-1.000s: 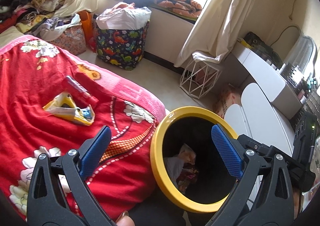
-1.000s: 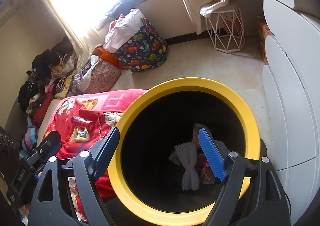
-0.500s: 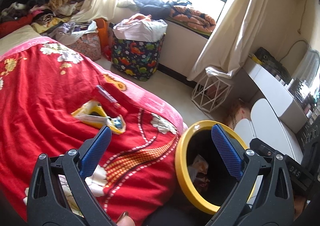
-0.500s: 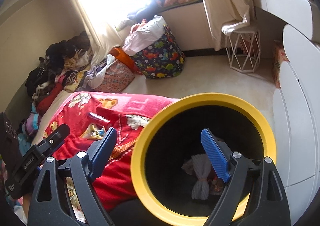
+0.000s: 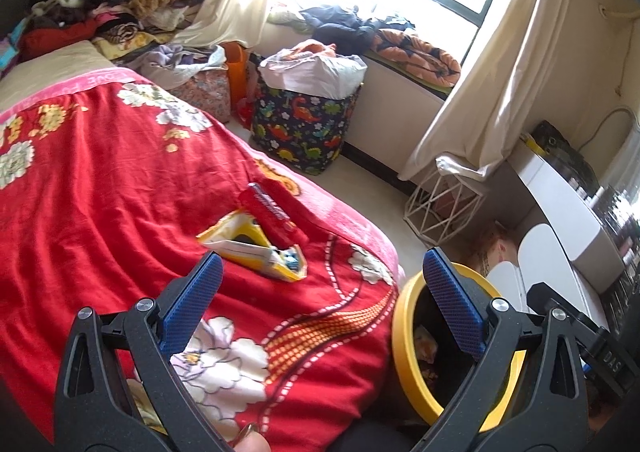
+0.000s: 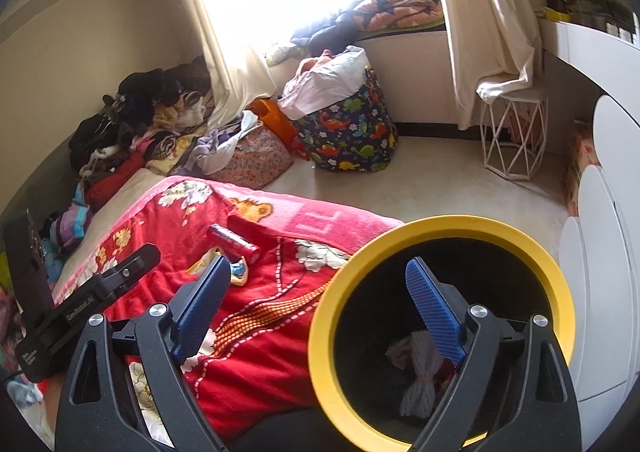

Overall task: Collect trash
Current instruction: 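Move both open tools back over the bed toward the red tube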

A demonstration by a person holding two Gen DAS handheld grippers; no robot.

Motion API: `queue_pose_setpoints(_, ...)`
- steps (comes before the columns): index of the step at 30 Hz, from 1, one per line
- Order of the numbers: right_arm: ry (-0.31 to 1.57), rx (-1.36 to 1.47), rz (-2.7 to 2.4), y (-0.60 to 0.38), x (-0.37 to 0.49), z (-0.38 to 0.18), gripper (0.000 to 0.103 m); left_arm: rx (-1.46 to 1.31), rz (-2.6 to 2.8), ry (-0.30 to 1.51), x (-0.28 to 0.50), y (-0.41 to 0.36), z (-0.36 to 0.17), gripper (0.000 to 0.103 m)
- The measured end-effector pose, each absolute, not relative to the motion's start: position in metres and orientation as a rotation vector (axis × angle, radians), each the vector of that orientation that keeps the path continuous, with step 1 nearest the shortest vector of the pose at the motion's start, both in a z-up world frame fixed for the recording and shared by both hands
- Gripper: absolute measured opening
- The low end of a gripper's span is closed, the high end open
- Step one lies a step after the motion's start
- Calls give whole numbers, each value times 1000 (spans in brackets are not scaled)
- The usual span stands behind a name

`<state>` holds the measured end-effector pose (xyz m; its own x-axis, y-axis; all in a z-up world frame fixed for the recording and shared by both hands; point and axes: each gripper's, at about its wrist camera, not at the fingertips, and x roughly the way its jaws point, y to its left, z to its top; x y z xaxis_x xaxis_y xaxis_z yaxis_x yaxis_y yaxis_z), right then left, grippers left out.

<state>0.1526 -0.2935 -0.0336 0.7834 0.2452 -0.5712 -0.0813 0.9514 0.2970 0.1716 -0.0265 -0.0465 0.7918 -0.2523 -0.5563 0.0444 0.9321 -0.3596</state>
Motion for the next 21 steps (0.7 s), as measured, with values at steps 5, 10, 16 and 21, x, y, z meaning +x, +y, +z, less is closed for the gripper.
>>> queue_pose_setpoints(5,651,219,217,-273,159,-31,87,-362,-130,639,173,-9,-49,92)
queue_pose_setpoints(10,654,175,250,-251,169,-30,87,-379,-100,637,173,7,-51,92)
queue_pose_setpoints(16,679,142,275,-230,182,-36,87,-398,-69,642,176,26,-56,92)
queue_pose_setpoints(21,702,101,293,-212,195,-42,87,-424,-46,652,179,45,-61,92)
